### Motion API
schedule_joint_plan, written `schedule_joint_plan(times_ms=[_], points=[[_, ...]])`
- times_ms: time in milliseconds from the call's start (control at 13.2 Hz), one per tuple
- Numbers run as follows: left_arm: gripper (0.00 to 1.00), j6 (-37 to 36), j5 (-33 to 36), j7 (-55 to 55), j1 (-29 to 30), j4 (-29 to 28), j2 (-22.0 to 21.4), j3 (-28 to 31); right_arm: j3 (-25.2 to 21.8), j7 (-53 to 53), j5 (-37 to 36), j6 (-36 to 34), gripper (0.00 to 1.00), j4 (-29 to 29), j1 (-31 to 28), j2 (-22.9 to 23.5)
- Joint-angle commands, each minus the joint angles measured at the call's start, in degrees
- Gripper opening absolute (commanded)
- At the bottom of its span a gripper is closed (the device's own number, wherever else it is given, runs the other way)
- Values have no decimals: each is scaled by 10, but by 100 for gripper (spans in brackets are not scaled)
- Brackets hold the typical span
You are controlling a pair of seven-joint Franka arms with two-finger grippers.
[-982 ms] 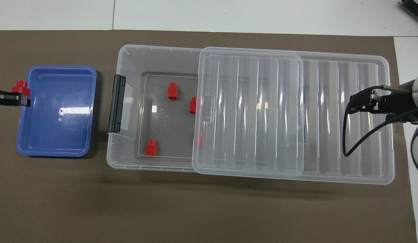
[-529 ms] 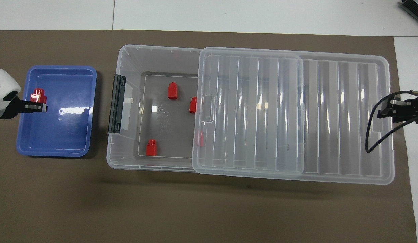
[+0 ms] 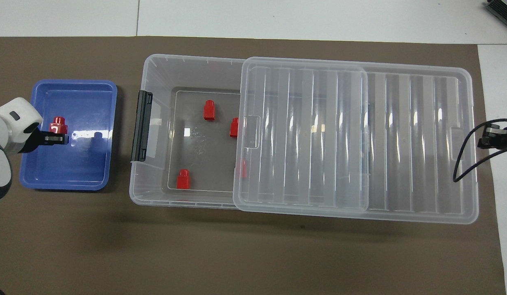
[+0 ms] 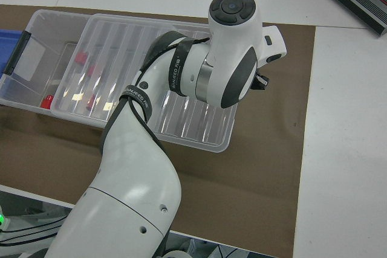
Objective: Place red block in blue tray from box
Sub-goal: 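Lower the red block into the blue tray and open the left gripper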
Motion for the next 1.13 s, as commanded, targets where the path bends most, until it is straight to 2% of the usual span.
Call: schedule_joint_plan(times_ms=[0,227,453,680,907,1058], points=[[19,41,10,6,6,-19,11,-3,6,-28,5,25,0,-5,-14,21],[19,64,10,5,8,-24,33,-4,7,-30,6,25,0,-8,-14,28],[20,64,10,3,8,-24,34,-4,9,-31,8,26,0,-7,-3,31],[44,61,10,4,8,-24,34,-4,9,-45,8,18,0,-7,23,31],[47,50,10,6,8,-18,33,-4,10,-48,9,-2,0,-2,57,31],[47,1,10,1,3,2,25,-5,10,-43,9,-30,0,-2,79,29]])
